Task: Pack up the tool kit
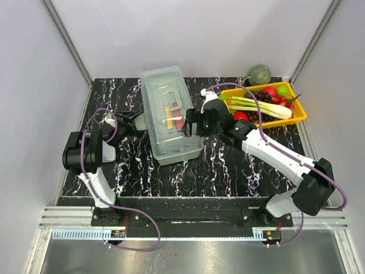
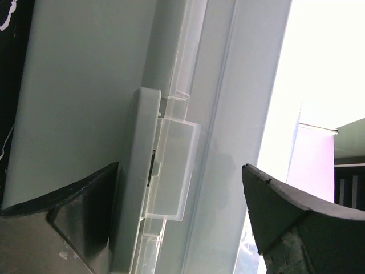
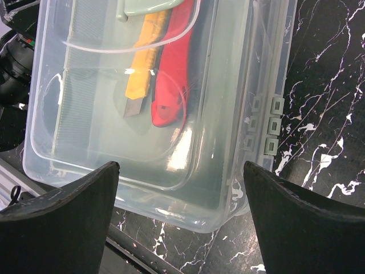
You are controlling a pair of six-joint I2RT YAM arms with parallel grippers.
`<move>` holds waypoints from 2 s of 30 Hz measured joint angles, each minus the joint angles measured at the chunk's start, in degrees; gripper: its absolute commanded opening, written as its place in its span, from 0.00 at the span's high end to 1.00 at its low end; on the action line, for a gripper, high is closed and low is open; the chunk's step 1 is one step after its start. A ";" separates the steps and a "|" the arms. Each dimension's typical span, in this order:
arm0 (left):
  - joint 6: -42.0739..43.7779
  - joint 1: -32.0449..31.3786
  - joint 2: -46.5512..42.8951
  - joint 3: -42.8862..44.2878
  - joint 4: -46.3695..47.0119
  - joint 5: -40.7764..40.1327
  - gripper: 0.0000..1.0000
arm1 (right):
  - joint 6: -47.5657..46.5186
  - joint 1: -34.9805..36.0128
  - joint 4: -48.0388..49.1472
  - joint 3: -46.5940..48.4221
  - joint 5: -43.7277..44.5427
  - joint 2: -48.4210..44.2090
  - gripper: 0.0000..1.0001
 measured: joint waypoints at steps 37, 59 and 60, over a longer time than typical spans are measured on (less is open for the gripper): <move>48.50 -7.74 -25.18 18.40 -58.27 -5.55 0.15 | 1.86 -0.48 2.10 0.46 1.99 2.25 0.09; 46.80 6.40 -30.88 7.10 -59.91 -9.64 0.01 | 2.91 -0.52 3.76 0.48 4.57 3.72 0.02; 44.72 6.80 -29.66 4.83 -57.31 -9.22 0.01 | 2.91 -0.52 3.76 0.48 4.57 3.72 0.02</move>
